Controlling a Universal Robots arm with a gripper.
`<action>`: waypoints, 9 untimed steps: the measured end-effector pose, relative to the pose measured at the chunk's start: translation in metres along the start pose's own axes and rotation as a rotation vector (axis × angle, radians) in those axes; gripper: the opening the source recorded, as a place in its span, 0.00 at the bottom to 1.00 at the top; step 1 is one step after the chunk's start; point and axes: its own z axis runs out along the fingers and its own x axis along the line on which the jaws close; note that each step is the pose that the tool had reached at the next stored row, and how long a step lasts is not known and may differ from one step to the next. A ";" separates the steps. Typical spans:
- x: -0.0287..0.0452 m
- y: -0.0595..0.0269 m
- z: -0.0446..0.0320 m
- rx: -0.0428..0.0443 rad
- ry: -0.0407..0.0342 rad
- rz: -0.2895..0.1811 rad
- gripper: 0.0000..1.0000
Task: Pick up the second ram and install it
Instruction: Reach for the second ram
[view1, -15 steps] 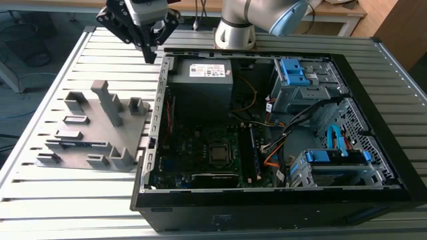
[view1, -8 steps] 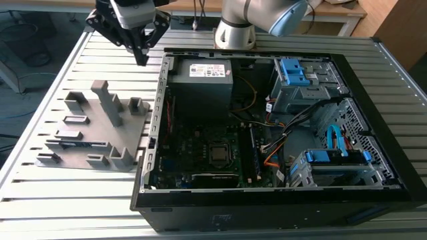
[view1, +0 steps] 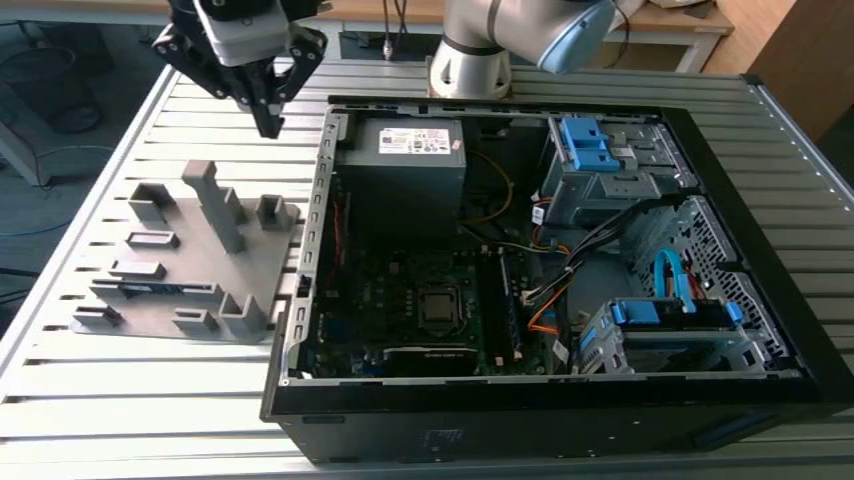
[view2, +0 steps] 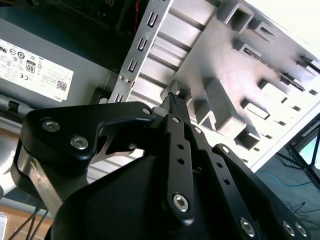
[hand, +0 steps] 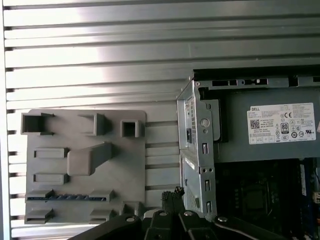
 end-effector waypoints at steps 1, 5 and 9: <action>0.0032 -0.0006 0.0000 -0.0001 -0.0001 0.000 0.10; 0.0213 -0.0021 -0.0004 0.0000 -0.0002 0.000 0.10; 0.0358 -0.0038 -0.0002 -0.0001 -0.0003 0.000 0.10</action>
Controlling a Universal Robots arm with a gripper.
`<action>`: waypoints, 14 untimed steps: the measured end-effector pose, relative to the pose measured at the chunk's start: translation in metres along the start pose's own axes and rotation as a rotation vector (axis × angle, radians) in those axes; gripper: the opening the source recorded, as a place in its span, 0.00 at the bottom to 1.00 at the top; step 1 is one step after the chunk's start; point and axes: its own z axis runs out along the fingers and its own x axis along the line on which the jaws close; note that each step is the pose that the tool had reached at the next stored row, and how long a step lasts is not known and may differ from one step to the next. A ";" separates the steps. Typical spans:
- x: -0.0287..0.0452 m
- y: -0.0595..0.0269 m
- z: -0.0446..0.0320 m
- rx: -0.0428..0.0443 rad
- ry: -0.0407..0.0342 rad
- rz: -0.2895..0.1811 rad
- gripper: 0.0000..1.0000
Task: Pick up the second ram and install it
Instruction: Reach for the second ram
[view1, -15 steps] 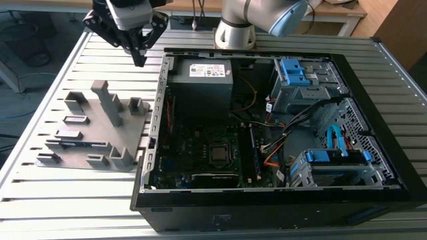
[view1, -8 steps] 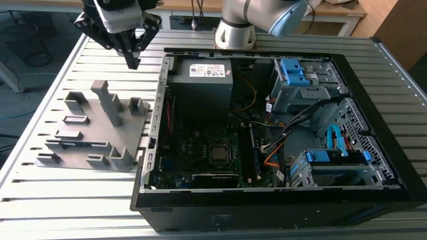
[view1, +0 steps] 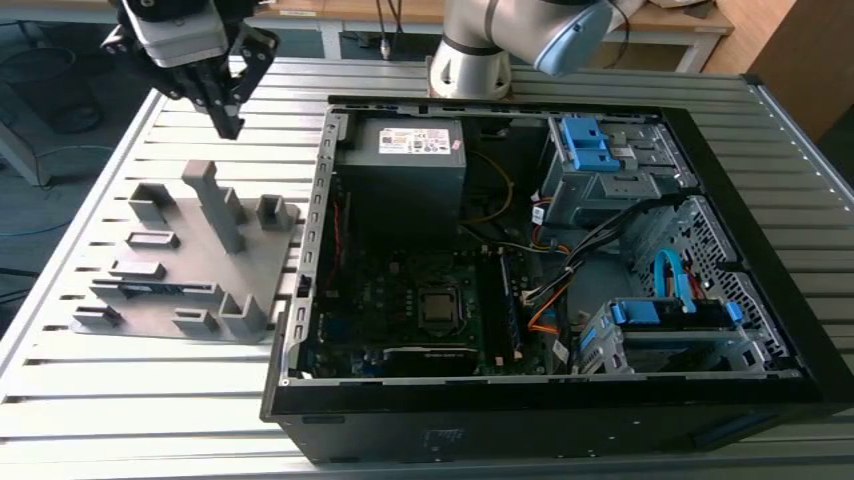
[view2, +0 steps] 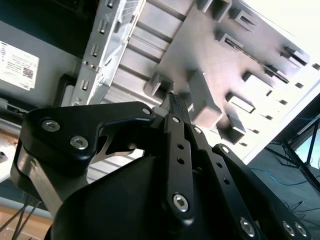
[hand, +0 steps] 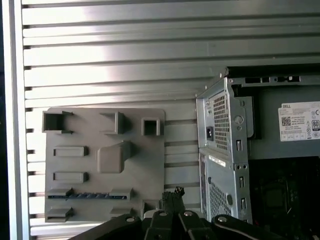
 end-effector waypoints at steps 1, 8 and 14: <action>0.0027 -0.0007 0.0000 0.0000 0.0000 0.000 0.10; 0.0148 -0.0084 0.0003 0.0001 0.0001 0.000 0.10; 0.0230 -0.0131 0.0011 0.0000 0.0000 0.000 0.10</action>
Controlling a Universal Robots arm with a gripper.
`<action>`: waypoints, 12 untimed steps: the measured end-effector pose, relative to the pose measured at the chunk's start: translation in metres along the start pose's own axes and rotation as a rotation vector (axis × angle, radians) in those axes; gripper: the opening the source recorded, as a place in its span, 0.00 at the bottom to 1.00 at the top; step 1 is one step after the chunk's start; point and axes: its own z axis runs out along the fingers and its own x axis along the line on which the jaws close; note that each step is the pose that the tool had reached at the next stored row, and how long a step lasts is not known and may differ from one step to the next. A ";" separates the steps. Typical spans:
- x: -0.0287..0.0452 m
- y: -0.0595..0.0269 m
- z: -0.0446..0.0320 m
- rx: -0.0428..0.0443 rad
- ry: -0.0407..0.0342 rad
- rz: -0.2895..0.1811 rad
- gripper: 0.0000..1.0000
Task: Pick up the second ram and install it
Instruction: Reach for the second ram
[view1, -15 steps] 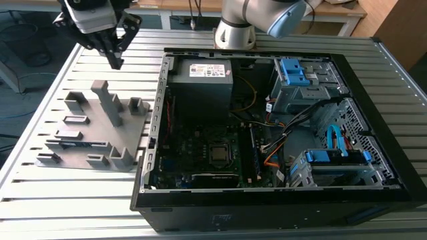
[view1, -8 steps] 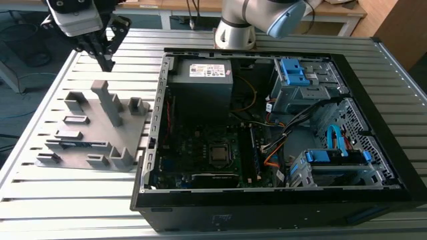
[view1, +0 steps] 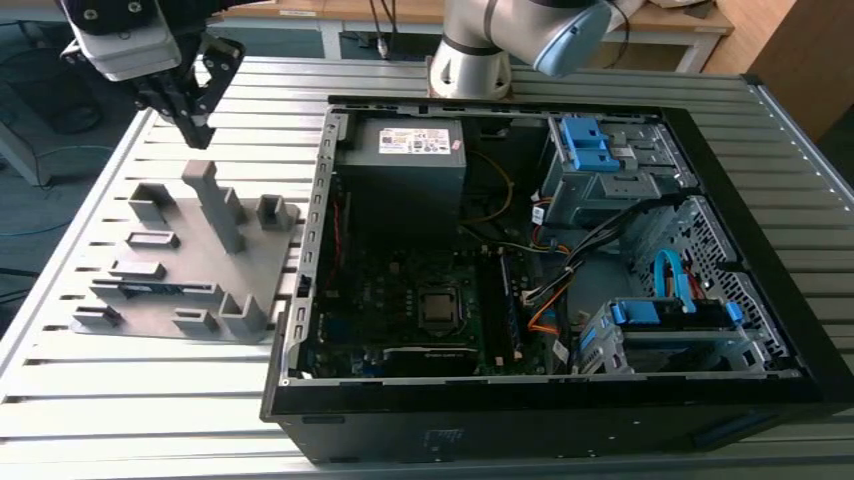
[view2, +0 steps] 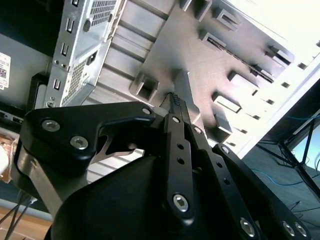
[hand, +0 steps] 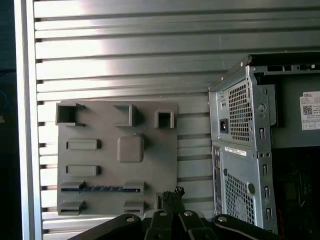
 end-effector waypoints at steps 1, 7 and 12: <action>0.0014 -0.0008 0.0001 0.0000 0.0000 0.000 0.10; 0.0202 -0.0125 0.0086 0.0000 -0.0001 0.000 0.10; 0.0225 -0.0168 0.0155 0.0001 0.0001 0.000 0.10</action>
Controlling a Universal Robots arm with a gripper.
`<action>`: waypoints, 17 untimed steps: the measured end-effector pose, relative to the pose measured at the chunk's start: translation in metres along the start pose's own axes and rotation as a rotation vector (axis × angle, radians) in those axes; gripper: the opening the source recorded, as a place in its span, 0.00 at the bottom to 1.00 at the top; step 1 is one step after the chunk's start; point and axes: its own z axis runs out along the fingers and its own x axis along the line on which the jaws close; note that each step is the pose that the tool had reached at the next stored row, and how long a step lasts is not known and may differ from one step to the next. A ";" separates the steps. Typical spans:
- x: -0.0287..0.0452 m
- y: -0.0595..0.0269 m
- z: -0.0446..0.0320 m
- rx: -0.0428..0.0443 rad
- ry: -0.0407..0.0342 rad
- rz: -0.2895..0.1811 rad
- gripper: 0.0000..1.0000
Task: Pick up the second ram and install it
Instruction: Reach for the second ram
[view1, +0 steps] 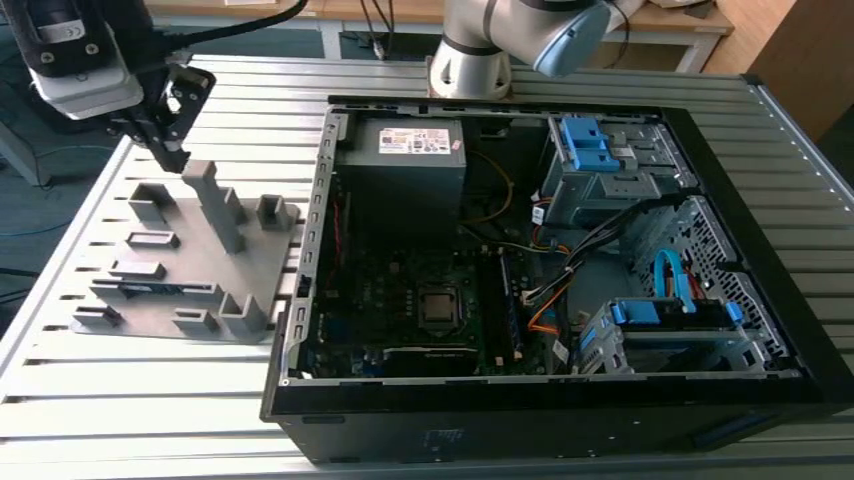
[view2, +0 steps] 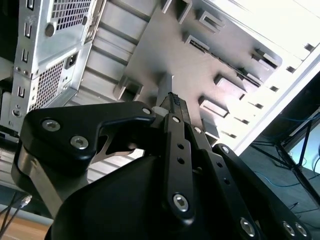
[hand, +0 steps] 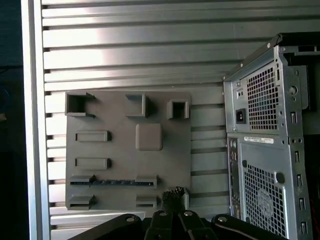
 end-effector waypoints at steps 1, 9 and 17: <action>0.0006 -0.0012 0.0015 0.0001 0.0001 0.000 0.10; 0.0094 -0.0098 0.0103 0.0000 0.0000 0.000 0.10; 0.0191 -0.0144 0.0151 0.0000 -0.0001 0.000 0.10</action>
